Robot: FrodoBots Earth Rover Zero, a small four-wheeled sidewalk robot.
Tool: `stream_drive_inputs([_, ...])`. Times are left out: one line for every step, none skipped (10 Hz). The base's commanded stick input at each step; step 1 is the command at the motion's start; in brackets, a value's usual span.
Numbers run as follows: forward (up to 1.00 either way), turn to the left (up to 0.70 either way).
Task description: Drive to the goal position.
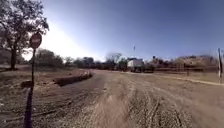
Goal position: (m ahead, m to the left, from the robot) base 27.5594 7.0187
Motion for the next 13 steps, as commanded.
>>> stream_drive_inputs([0.50, 0.00])
stream_drive_inputs([0.50, 0.00])
stream_drive_inputs([0.50, 0.00])
stream_drive_inputs([0.50, 0.00])
stream_drive_inputs([0.50, 0.00])
stream_drive_inputs([0.50, 0.00])
stream_drive_inputs([0.50, 0.00])
stream_drive_inputs([0.50, 0.00])
stream_drive_inputs([0.50, 0.00])
stream_drive_inputs([0.50, 0.00])
stream_drive_inputs([0.50, 0.00])
stream_drive_inputs([0.50, 0.00])
stream_drive_inputs([0.50, 0.00])
